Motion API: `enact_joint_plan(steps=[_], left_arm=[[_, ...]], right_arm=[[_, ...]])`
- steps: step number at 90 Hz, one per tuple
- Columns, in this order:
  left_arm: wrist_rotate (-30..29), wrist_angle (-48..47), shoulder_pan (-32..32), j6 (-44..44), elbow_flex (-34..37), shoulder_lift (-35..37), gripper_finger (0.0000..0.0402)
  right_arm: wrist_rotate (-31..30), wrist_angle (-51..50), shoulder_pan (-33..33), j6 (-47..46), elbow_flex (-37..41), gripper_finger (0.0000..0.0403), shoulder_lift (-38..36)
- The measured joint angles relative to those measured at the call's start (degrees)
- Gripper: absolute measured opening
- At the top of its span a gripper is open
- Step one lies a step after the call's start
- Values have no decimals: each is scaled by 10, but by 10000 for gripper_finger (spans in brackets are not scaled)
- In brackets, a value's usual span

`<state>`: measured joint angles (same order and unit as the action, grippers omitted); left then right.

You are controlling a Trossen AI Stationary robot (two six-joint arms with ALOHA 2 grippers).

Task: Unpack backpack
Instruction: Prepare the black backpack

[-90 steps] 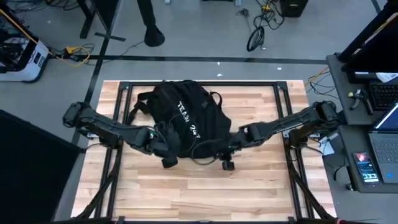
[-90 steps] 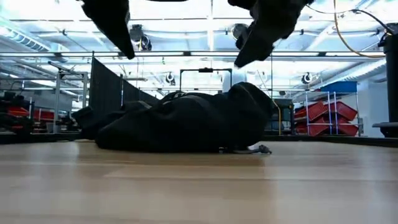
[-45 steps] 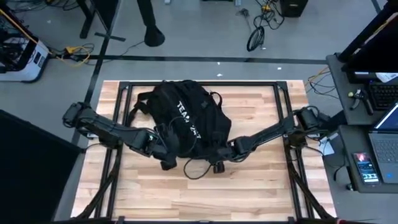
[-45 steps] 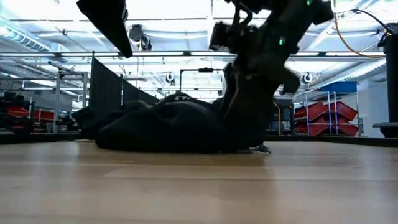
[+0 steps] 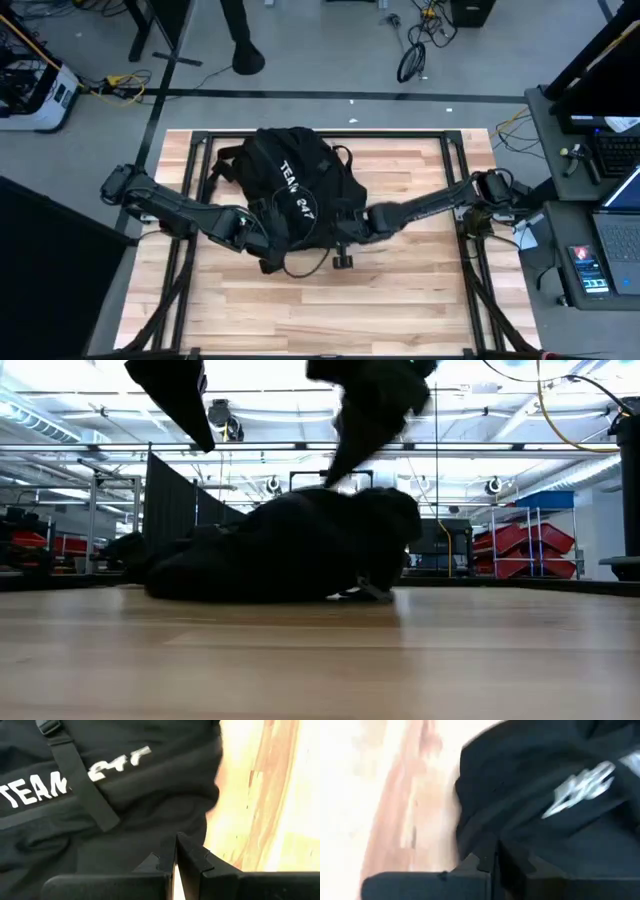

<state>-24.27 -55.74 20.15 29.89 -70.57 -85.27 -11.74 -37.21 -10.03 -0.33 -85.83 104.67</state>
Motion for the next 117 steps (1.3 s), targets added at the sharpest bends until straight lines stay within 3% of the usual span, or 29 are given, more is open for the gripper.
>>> enact_joint_plan(steps=[13, 44, 58, 78, 97, 117], left_arm=[[0, 0, 11, 27, 0, 0, 0], [-77, -4, 72, 245, 0, -14, 0], [-80, -2, 89, 341, 0, -74, 0], [-77, 75, 92, 370, 1, -179, 0], [-129, 121, 53, 356, 1, -259, 0], [-133, 119, -4, 295, 1, -236, 0]], right_arm=[[52, -41, 36, 8, -45, 0, -2], [40, -183, 166, 130, -51, 0, -4], [42, -169, 255, 186, -31, 0, -5], [47, -167, 351, 249, 10, 0, -4], [152, -100, 346, 261, 104, 0, -4], [187, -66, 268, 236, 144, 0, -4]])
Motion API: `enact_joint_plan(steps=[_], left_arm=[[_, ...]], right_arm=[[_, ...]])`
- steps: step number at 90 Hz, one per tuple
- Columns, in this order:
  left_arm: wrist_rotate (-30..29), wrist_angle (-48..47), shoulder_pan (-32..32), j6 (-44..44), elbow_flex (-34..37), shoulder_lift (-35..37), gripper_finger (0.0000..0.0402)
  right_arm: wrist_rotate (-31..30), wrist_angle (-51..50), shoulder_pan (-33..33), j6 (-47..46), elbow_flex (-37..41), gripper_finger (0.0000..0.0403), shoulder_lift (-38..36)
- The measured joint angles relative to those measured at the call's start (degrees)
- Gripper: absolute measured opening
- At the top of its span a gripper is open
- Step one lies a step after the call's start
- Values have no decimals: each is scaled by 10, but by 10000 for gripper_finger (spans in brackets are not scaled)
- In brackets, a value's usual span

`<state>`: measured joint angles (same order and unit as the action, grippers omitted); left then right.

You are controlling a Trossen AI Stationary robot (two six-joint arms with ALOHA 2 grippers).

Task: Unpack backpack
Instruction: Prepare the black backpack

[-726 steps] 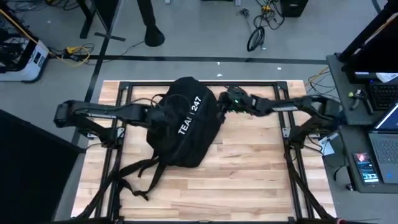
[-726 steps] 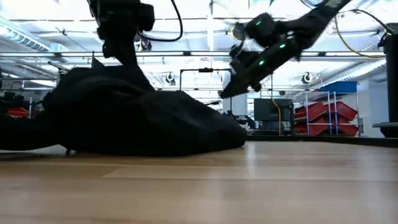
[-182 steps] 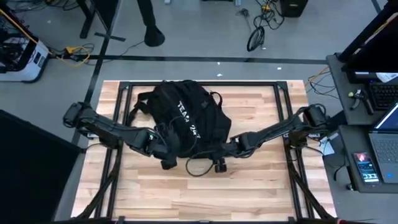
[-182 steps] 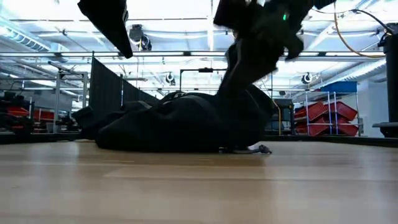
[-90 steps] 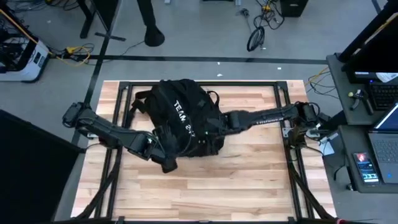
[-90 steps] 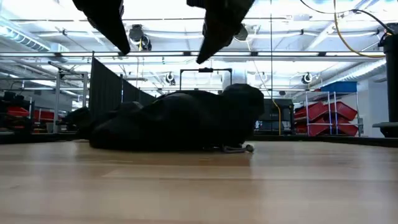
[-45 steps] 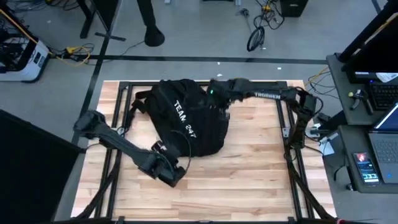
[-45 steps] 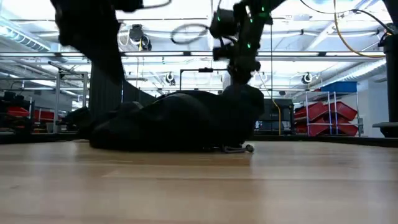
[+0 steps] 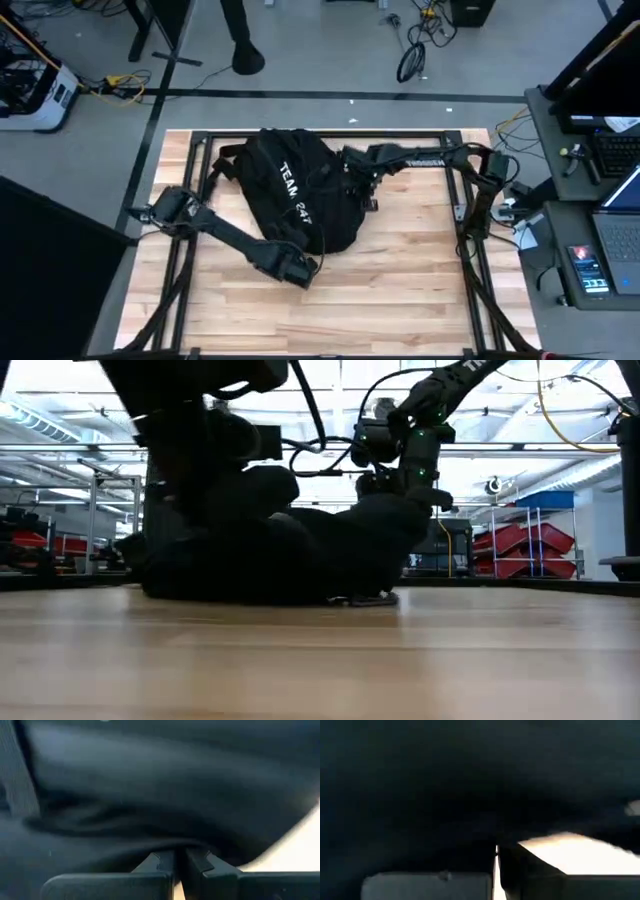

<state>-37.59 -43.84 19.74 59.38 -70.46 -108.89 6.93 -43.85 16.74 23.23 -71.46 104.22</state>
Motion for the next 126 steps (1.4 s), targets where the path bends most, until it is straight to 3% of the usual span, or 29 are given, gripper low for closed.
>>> enact_joint_plan(steps=[28, 51, 65, 79, 107, 126], left_arm=[[-9, -27, -66, -150, 0, 93, 0], [52, 18, -120, -259, 0, 108, 0], [57, 27, -133, -298, 0, 107, 0], [68, 22, -121, -300, 0, 131, 0], [113, -12, -58, -262, -9, 215, 0], [115, -59, -31, -220, -9, 239, 0]], right_arm=[[85, 33, -117, -49, 1, 0, -13], [87, 51, -178, -52, 1, 0, -17], [86, 61, -189, -68, 1, 0, -17], [84, 46, -189, -76, 1, 0, -29], [83, 37, -158, -44, 0, 0, -150], [82, 75, -141, -29, 0, 0, -167]])
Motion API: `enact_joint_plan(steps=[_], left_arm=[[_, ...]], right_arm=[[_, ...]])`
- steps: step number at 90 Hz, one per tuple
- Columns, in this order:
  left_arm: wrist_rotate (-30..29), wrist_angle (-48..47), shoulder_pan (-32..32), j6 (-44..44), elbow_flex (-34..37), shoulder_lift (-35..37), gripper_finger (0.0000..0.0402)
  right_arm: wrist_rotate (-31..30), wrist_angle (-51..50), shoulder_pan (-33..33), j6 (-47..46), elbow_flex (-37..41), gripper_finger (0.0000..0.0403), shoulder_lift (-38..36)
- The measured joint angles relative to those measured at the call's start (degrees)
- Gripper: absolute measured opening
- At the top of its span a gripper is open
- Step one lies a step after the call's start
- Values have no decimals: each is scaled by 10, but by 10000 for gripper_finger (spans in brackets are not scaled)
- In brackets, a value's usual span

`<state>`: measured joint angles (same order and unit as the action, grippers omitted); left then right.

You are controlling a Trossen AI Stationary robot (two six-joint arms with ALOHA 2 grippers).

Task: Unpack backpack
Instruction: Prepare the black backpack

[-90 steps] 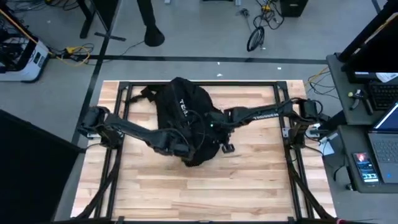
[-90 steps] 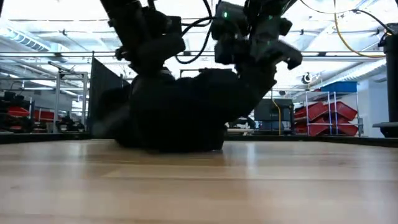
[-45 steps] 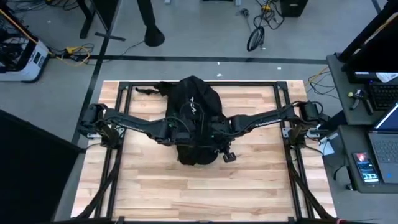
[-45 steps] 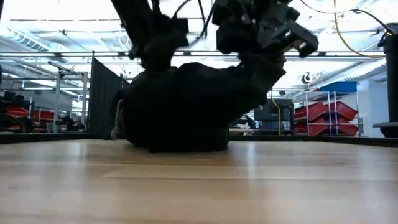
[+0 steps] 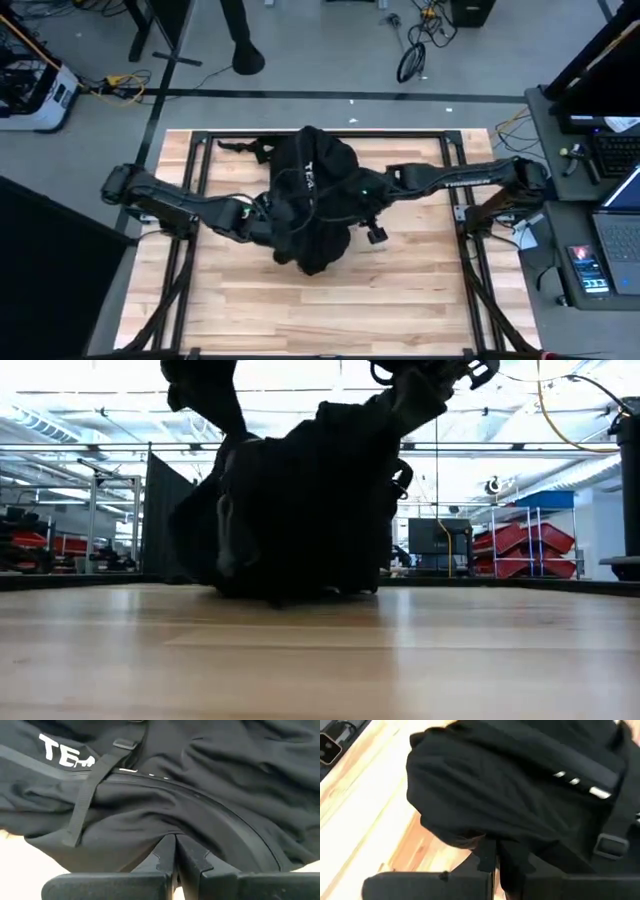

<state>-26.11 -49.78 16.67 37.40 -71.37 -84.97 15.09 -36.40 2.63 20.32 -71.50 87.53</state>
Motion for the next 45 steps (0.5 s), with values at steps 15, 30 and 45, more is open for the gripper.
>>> enact_joint_plan(steps=[15, 30, 45], left_arm=[[-6, -48, 11, 46, 5, 0, 0], [-21, -61, 30, 84, 8, 0, 0], [-28, -63, 56, 126, 8, 3, 0]], right_arm=[[0, 0, -4, -15, 0, 14, 12], [-2, -6, -9, 12, 0, 76, 11], [-52, 68, -9, 98, -1, 135, 17]])
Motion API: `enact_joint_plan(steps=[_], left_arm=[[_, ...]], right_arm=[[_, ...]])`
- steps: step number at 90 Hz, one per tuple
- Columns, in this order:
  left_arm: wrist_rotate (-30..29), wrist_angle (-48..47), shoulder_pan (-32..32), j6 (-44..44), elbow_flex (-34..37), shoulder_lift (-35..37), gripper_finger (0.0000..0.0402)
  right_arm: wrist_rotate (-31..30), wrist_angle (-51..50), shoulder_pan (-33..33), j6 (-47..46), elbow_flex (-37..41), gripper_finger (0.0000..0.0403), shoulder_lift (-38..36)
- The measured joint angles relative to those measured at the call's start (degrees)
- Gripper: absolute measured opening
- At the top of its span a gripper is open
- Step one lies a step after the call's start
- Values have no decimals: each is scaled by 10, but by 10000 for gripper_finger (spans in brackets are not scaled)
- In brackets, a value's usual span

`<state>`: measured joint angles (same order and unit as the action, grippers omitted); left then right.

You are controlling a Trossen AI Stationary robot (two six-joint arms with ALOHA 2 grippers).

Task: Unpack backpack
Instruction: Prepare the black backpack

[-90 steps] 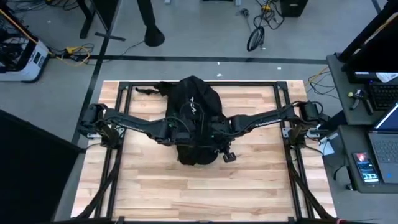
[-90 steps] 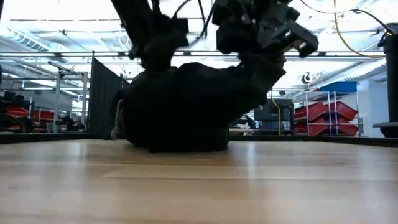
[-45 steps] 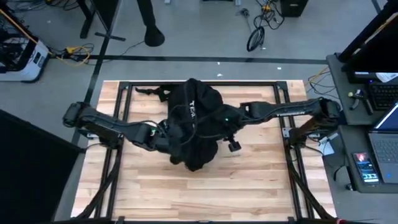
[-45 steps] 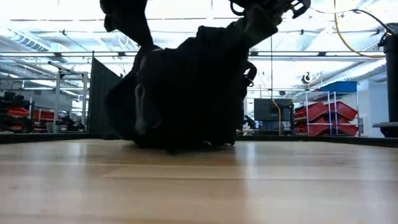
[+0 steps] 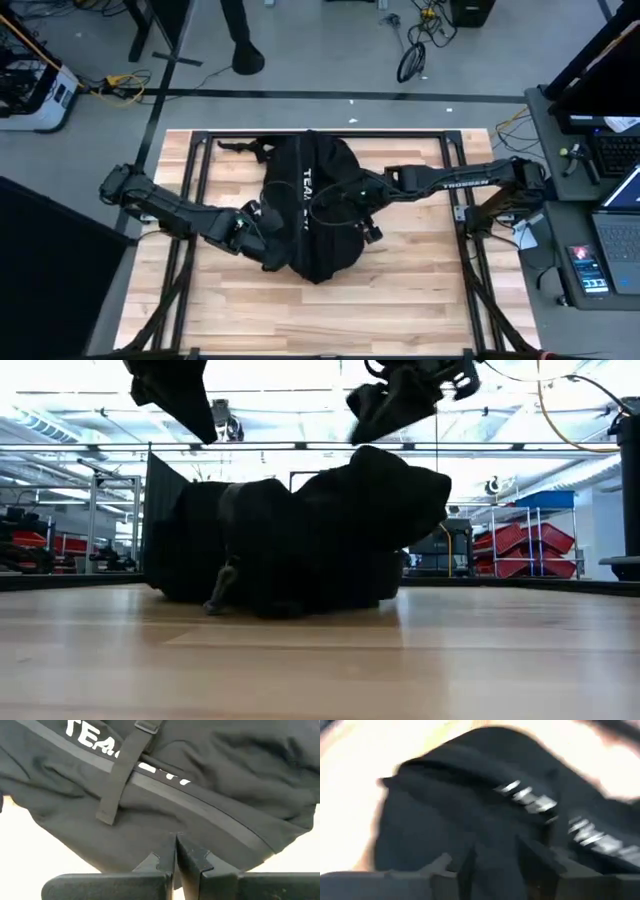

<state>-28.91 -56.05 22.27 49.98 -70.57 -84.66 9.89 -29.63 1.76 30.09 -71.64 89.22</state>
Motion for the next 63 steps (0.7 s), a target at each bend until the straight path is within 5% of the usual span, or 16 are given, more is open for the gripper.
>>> enact_joint_plan(steps=[25, 35, 45, 63], left_arm=[[-2, -1, 60, 131, 1, -4, 0], [-5, 5, 84, 208, 1, -11, 0], [-5, 23, 93, 247, 1, -46, 0], [-31, 34, 60, 272, 1, -137, 0]], right_arm=[[-4, 112, -2, 105, -4, 153, 108], [-77, 106, 1, 124, -28, 153, 140], [-141, 63, 18, 137, -52, 153, 141], [-144, -61, 71, 97, -69, 153, 110]])
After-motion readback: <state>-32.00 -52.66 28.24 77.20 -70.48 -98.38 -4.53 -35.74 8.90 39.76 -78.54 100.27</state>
